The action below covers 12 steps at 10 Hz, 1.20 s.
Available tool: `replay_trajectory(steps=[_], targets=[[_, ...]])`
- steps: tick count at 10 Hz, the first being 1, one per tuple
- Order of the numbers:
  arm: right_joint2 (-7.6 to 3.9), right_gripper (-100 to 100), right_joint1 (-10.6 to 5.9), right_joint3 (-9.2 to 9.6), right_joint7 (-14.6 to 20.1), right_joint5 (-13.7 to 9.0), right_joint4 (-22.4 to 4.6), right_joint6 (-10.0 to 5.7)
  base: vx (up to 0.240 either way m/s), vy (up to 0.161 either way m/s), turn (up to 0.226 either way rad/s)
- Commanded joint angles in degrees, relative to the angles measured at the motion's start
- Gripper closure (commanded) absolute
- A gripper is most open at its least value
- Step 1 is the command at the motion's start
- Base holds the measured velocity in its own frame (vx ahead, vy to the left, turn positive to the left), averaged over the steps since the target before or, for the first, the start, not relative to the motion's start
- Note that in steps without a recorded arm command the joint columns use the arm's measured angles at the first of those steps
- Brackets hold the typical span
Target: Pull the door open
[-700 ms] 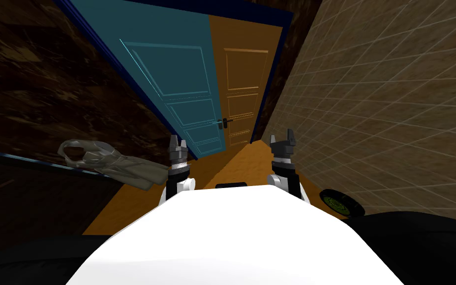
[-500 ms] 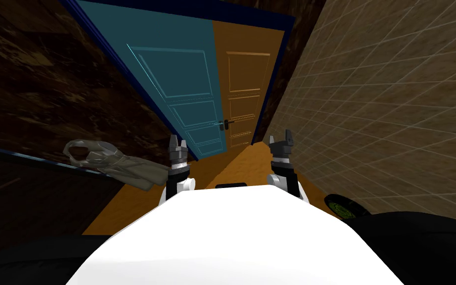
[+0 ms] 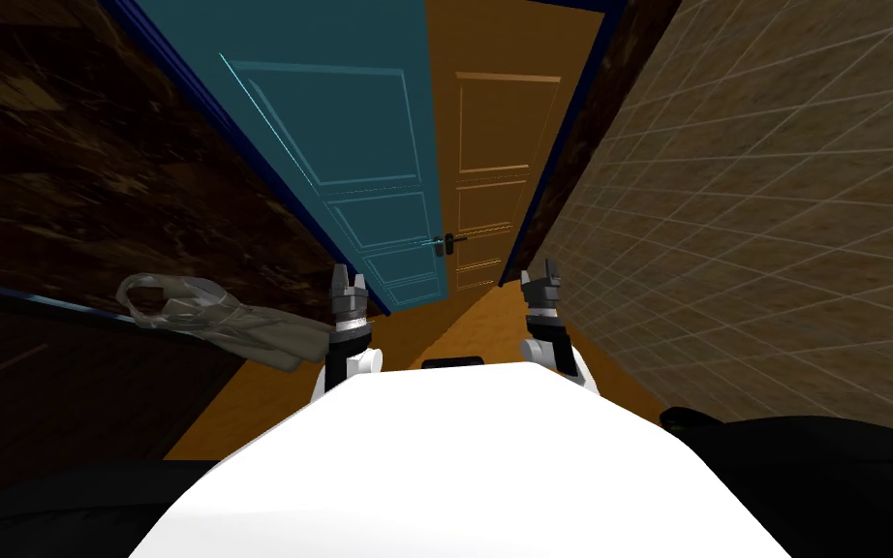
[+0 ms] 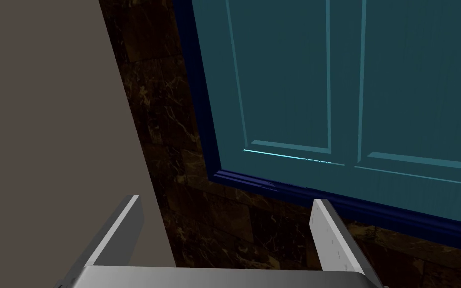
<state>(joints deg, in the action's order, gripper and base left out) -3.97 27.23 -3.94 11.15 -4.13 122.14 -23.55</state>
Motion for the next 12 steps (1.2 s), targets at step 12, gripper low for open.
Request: replay_trajectory(steps=[12], targets=[[-3.08,-100,-6.58,-1.75,4.82,5.63,-14.94,1.68,0.104,0.007,0.088]])
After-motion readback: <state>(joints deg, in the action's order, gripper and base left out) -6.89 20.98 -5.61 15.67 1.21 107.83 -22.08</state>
